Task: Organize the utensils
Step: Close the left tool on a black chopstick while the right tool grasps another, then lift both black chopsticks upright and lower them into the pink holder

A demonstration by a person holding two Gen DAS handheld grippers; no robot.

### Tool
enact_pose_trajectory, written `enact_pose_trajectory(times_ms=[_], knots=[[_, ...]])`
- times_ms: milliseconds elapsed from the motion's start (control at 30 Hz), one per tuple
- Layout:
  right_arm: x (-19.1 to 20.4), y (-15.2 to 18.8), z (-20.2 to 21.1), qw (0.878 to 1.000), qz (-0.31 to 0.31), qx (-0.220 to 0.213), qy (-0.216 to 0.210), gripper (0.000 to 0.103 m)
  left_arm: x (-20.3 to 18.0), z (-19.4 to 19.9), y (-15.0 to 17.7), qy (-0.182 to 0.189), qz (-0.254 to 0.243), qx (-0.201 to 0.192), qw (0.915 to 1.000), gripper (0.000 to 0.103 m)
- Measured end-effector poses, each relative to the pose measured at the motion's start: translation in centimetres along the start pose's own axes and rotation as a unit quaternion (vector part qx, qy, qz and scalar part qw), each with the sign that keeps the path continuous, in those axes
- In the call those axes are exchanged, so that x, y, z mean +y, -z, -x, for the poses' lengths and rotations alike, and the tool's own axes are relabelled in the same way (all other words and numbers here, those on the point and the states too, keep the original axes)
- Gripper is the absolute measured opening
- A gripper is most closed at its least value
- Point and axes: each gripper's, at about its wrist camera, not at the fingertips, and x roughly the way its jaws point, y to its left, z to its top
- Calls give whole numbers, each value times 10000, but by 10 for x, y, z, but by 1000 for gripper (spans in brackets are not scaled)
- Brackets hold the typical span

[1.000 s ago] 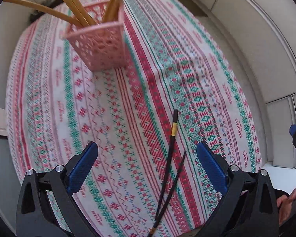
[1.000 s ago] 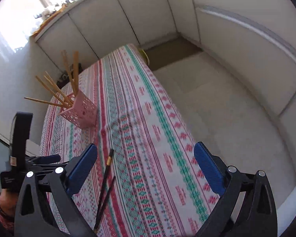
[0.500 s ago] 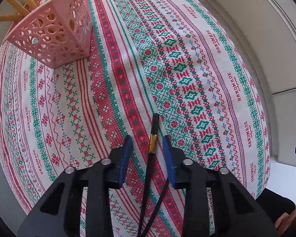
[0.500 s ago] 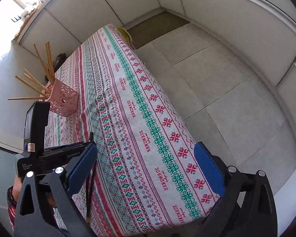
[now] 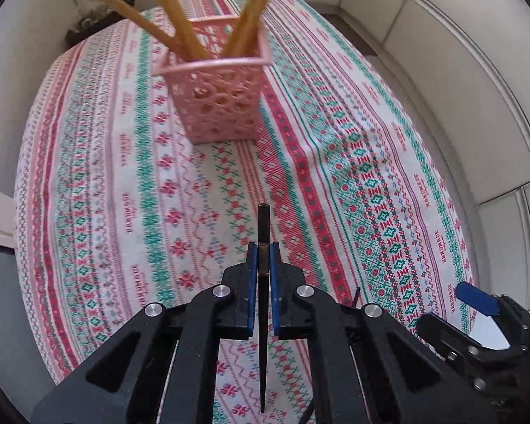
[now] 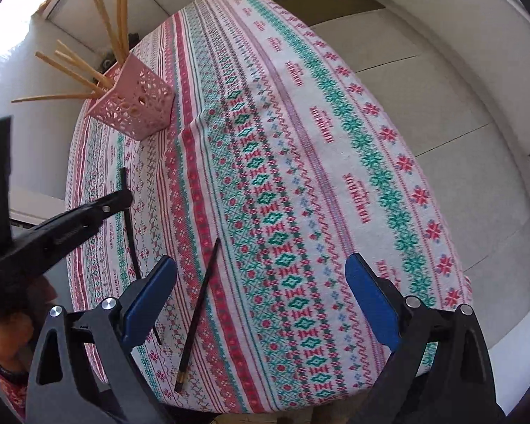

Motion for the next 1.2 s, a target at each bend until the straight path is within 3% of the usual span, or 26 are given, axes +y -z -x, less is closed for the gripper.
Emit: enact_pose_trajectory(times_ms=[133,233,333,367,433,467,533,600,700,867,1033,1200], knots=[[30,6,-33,9987,96,408,295,80,32,32,22,-42,214,-387,9990,6],[48,11,-53,9969,79,516,584,79,43,42,22,-26,265,-528,9982,6],[65,19,-58,9934,103,217,1120,77,51,48,25,31,308,-640,9975,6],[71,24,-59,9910,116,59,1332,74,54,50,26,57,334,-668,9972,6],[84,33,-60,9857,262,-198,1653,53,61,56,26,117,365,-727,9966,6],[91,37,-60,9861,380,-270,1596,45,61,58,27,132,369,-749,9964,6],[102,39,-61,9884,518,-193,1412,7,64,61,28,169,402,-791,9959,6],[106,36,-65,9912,505,-115,1221,6,66,63,30,203,432,-816,9955,6],[91,26,-60,9997,158,-80,187,5,68,68,33,315,446,-874,9947,7],[90,26,-1,9911,570,-1028,-621,5,64,85,37,525,370,-1120,9916,7],[99,33,60,9673,1414,-2005,-640,5,43,112,41,549,147,-1637,9849,6],[96,37,91,9589,1522,-2282,-723,5,21,129,46,399,-2,-1990,9792,6]])
